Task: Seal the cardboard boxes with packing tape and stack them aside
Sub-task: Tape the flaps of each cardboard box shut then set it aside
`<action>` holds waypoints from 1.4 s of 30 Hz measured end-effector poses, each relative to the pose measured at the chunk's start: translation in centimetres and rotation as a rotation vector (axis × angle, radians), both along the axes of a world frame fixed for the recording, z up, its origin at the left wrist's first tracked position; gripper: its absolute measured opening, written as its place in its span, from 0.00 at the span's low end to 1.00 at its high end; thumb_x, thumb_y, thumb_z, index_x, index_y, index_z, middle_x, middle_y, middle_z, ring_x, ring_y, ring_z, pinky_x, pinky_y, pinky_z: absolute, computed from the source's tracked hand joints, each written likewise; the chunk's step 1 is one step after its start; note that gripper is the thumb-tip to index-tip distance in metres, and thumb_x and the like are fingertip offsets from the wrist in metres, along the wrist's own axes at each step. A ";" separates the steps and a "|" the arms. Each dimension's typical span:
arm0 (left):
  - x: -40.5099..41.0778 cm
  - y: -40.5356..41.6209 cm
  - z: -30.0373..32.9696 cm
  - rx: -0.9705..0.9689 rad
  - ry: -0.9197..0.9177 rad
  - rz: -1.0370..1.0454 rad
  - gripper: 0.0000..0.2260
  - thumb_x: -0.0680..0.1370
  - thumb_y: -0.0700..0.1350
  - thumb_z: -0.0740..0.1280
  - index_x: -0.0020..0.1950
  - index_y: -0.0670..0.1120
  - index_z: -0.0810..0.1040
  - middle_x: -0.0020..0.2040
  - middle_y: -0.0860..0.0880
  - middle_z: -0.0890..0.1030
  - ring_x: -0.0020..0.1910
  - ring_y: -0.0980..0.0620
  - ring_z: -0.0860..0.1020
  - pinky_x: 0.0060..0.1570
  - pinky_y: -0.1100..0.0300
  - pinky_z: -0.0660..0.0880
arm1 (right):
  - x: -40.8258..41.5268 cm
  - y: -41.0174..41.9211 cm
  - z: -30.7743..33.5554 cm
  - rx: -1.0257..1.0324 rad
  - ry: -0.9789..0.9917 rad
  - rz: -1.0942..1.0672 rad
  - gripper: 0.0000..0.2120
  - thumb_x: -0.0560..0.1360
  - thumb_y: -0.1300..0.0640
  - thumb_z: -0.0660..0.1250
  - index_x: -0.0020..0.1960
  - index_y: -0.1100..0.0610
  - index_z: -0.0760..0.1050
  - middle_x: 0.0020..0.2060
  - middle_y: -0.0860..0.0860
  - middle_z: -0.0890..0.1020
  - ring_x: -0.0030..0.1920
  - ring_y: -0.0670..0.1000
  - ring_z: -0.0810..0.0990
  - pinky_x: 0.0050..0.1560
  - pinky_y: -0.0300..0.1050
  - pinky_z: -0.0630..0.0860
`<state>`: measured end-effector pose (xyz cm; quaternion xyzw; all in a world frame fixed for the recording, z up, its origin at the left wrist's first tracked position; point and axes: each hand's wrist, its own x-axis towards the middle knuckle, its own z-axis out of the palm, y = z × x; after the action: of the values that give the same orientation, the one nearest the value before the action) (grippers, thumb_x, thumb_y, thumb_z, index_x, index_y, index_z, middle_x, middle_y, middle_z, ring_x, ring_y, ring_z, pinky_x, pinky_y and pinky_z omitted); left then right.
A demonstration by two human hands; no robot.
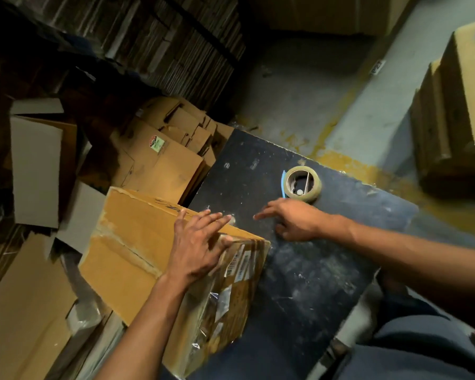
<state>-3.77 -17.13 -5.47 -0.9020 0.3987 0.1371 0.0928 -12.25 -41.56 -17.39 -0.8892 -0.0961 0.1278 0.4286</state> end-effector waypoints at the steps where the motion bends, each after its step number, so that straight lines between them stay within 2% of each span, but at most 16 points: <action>1: 0.3 0.7 -0.3 -0.109 0.016 0.039 0.37 0.81 0.73 0.40 0.74 0.57 0.76 0.72 0.53 0.78 0.75 0.52 0.70 0.80 0.40 0.46 | -1.6 0.9 -0.1 0.082 0.025 -0.064 0.34 0.72 0.64 0.66 0.76 0.45 0.72 0.70 0.50 0.76 0.65 0.54 0.77 0.65 0.53 0.77; 3: 0.9 1.6 -1.1 -0.215 0.000 0.056 0.30 0.84 0.68 0.46 0.68 0.56 0.81 0.67 0.54 0.82 0.71 0.53 0.74 0.79 0.41 0.53 | -4.1 2.8 0.3 0.234 0.042 -0.182 0.36 0.71 0.62 0.68 0.77 0.44 0.69 0.74 0.48 0.73 0.63 0.56 0.80 0.63 0.56 0.79; 4: 1.1 2.0 -1.6 -0.241 -0.012 0.046 0.26 0.84 0.65 0.49 0.66 0.56 0.82 0.63 0.55 0.83 0.68 0.53 0.75 0.78 0.41 0.56 | -5.0 3.9 0.7 0.301 0.036 -0.245 0.36 0.71 0.58 0.68 0.78 0.43 0.68 0.75 0.47 0.72 0.64 0.56 0.80 0.65 0.56 0.79; 7: 0.9 2.4 -2.8 -0.314 -0.039 0.047 0.23 0.85 0.61 0.49 0.58 0.56 0.83 0.53 0.57 0.81 0.59 0.53 0.75 0.75 0.39 0.60 | -6.6 7.2 1.7 0.482 0.014 -0.440 0.39 0.68 0.41 0.64 0.79 0.44 0.67 0.77 0.46 0.71 0.76 0.46 0.69 0.75 0.45 0.68; 9: 0.9 2.5 -3.4 -0.342 -0.051 0.040 0.24 0.85 0.61 0.49 0.55 0.54 0.83 0.50 0.55 0.80 0.58 0.51 0.75 0.75 0.39 0.59 | -6.8 9.1 1.3 0.516 -0.021 -0.516 0.40 0.68 0.38 0.64 0.79 0.46 0.67 0.77 0.46 0.70 0.78 0.43 0.64 0.77 0.44 0.64; 12: 1.3 2.9 -4.1 -0.378 -0.050 0.020 0.26 0.85 0.62 0.47 0.56 0.53 0.83 0.50 0.52 0.81 0.58 0.50 0.75 0.76 0.40 0.57 | -6.3 11.5 -0.2 0.503 -0.091 -0.587 0.35 0.76 0.44 0.73 0.79 0.47 0.66 0.76 0.43 0.72 0.77 0.42 0.66 0.78 0.52 0.66; 14: 1.6 3.2 -4.6 -0.379 -0.041 0.015 0.27 0.85 0.63 0.46 0.58 0.53 0.83 0.51 0.52 0.82 0.59 0.49 0.75 0.77 0.41 0.56 | -5.6 12.6 -1.0 0.528 -0.134 -0.684 0.35 0.76 0.47 0.76 0.79 0.49 0.67 0.73 0.43 0.74 0.74 0.39 0.69 0.75 0.50 0.69; 16: 1.7 3.3 -5.0 -0.375 -0.032 0.019 0.29 0.84 0.65 0.45 0.58 0.53 0.83 0.52 0.51 0.82 0.60 0.49 0.75 0.78 0.43 0.54 | -4.8 13.5 -1.5 0.608 -0.124 -0.789 0.33 0.76 0.47 0.76 0.77 0.50 0.69 0.70 0.43 0.77 0.71 0.38 0.72 0.73 0.49 0.70; 21: 2.1 3.4 -5.5 -0.405 -0.038 0.022 0.31 0.83 0.67 0.44 0.59 0.53 0.83 0.54 0.51 0.82 0.61 0.48 0.75 0.78 0.43 0.55 | -3.7 15.0 -2.9 0.673 -0.193 -0.896 0.28 0.75 0.47 0.76 0.74 0.47 0.75 0.66 0.44 0.82 0.68 0.39 0.77 0.70 0.56 0.73; 24: 2.0 3.3 -5.6 -0.406 -0.034 0.017 0.31 0.83 0.67 0.45 0.60 0.53 0.83 0.53 0.51 0.82 0.61 0.49 0.75 0.78 0.43 0.54 | -3.6 15.6 -3.1 0.739 -0.273 -0.955 0.27 0.75 0.52 0.78 0.73 0.48 0.76 0.66 0.44 0.81 0.69 0.39 0.76 0.70 0.52 0.73; 28: 1.9 3.2 -5.7 -0.411 -0.049 0.005 0.31 0.83 0.66 0.45 0.58 0.52 0.83 0.51 0.51 0.81 0.59 0.49 0.75 0.78 0.42 0.56 | -3.4 16.8 -3.1 0.838 -0.335 -1.031 0.30 0.74 0.58 0.79 0.73 0.54 0.75 0.69 0.49 0.79 0.69 0.42 0.77 0.70 0.48 0.75; 32: 2.0 3.0 -5.7 -0.399 -0.069 -0.007 0.30 0.84 0.65 0.45 0.52 0.51 0.82 0.48 0.51 0.81 0.56 0.49 0.75 0.74 0.41 0.61 | -3.6 19.2 -3.4 0.803 -0.422 -1.140 0.20 0.77 0.61 0.75 0.68 0.57 0.80 0.63 0.51 0.83 0.63 0.44 0.82 0.65 0.52 0.80; 35: 2.0 2.9 -5.7 -0.393 -0.081 -0.007 0.30 0.84 0.65 0.45 0.51 0.50 0.82 0.46 0.51 0.80 0.54 0.49 0.75 0.72 0.40 0.63 | -3.7 21.6 -3.1 0.750 -0.452 -1.182 0.22 0.80 0.66 0.69 0.73 0.58 0.75 0.70 0.51 0.77 0.71 0.43 0.75 0.72 0.47 0.73; 38: 1.7 2.8 -5.5 -0.390 -0.093 -0.013 0.30 0.84 0.64 0.46 0.49 0.49 0.81 0.45 0.50 0.79 0.53 0.47 0.76 0.69 0.40 0.65 | -3.5 23.8 -2.6 0.571 -0.466 -1.207 0.34 0.75 0.72 0.64 0.79 0.58 0.65 0.77 0.51 0.68 0.78 0.43 0.65 0.77 0.45 0.66; 42: 1.5 3.1 -5.3 -0.394 -0.096 -0.012 0.26 0.84 0.64 0.46 0.41 0.52 0.76 0.40 0.52 0.76 0.48 0.47 0.75 0.66 0.37 0.68 | -4.0 25.5 -1.9 0.516 -0.436 -1.159 0.41 0.73 0.73 0.66 0.82 0.54 0.56 0.81 0.49 0.59 0.81 0.41 0.56 0.80 0.44 0.60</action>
<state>-2.23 -14.07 -10.72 -0.9058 0.4183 0.0130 -0.0658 -16.27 -16.10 -19.32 -0.6715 0.2852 -0.3327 0.5975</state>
